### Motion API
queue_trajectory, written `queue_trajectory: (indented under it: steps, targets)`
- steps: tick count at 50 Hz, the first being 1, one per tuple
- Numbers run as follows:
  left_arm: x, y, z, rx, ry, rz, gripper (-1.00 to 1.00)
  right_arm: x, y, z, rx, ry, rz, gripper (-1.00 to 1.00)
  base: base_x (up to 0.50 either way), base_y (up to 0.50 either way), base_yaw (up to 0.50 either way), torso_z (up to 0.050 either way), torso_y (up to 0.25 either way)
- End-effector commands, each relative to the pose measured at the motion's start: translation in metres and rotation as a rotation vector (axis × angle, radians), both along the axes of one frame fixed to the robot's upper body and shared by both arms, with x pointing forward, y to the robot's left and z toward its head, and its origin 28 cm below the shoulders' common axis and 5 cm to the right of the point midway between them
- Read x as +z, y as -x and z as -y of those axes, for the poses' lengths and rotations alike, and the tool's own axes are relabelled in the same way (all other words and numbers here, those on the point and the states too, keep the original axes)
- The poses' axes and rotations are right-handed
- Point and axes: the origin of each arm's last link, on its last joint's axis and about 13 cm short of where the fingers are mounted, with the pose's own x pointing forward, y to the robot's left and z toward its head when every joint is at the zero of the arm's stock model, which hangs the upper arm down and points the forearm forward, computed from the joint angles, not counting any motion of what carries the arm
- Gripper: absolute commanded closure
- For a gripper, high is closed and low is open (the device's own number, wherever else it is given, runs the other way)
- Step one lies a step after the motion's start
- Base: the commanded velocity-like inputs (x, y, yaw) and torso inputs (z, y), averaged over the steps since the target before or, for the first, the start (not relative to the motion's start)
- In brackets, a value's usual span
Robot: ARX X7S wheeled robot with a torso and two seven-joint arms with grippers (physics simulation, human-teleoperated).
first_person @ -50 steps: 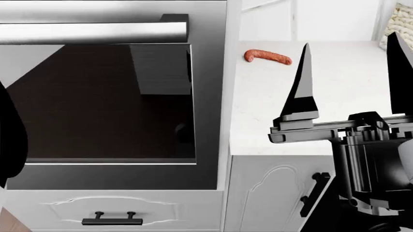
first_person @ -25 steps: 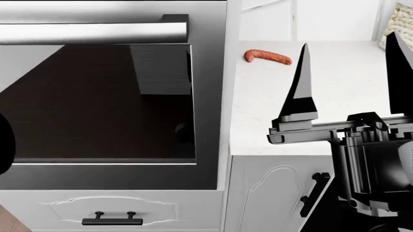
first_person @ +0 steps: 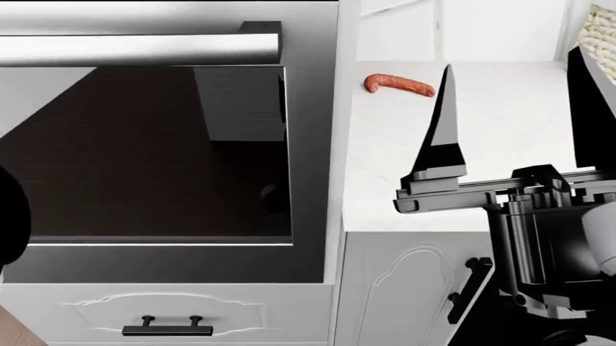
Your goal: Open the microwave door
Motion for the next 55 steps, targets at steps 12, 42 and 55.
queue_trajectory:
  steps: [12, 42, 55]
  targets:
    - [-0.001, 0.002, -0.012, 0.022, -0.006, 0.02, -1.0, 0.001, 0.0, -0.001, -0.004, 0.008, 0.0, -1.0, 0.0, 0.0, 0.0, 0.0, 0.0]
    - [-0.01, 0.029, -0.018, 0.015, 0.002, 0.054, -1.0, 0.004, 0.004, -0.001, -0.007, 0.014, 0.007, -1.0, 0.0, 0.0, 0.0, 0.0, 0.0]
    - [-0.004, 0.043, -0.018, 0.019, -0.003, 0.099, -1.0, 0.005, 0.005, -0.001, -0.006, 0.015, 0.011, -1.0, 0.0, 0.0, 0.0, 0.0, 0.0]
